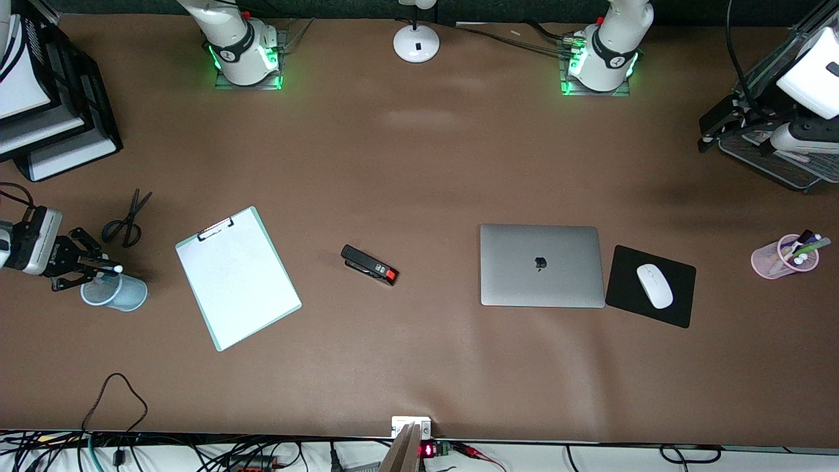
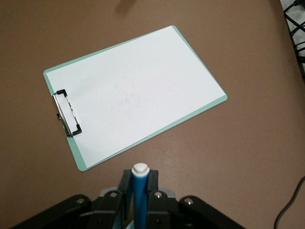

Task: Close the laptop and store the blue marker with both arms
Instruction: 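Carry the blue marker over the light blue cup with the right gripper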

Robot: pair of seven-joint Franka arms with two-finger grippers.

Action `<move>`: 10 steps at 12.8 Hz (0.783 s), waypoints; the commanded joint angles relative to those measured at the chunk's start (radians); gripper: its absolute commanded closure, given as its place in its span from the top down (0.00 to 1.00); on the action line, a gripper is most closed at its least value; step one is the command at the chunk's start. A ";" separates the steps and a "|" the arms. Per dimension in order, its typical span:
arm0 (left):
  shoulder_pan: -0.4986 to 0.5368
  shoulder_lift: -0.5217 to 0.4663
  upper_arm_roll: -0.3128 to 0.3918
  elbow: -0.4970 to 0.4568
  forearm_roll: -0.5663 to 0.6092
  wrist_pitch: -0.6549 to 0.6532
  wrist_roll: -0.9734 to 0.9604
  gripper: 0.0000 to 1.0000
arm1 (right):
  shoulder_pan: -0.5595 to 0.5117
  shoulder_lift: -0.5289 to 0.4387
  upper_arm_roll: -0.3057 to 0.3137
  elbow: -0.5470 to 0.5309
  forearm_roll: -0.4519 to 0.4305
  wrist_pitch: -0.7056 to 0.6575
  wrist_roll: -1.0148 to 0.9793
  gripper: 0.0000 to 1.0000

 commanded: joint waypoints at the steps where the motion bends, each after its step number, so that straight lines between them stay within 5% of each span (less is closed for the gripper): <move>1: 0.010 -0.007 0.003 0.009 -0.015 -0.006 0.024 1.00 | -0.077 0.018 0.061 0.012 0.019 -0.030 -0.031 0.02; 3: -0.057 -0.007 0.049 0.002 -0.012 -0.005 0.024 1.00 | -0.088 0.024 0.062 0.014 0.019 -0.056 -0.031 0.02; 6: -0.229 -0.010 0.227 -0.004 -0.010 -0.018 0.024 1.00 | -0.103 0.068 0.061 0.101 0.028 -0.160 -0.028 0.02; 10: -0.249 -0.012 0.235 -0.007 -0.010 -0.025 0.021 1.00 | -0.125 0.076 0.061 0.124 0.024 -0.226 -0.064 0.02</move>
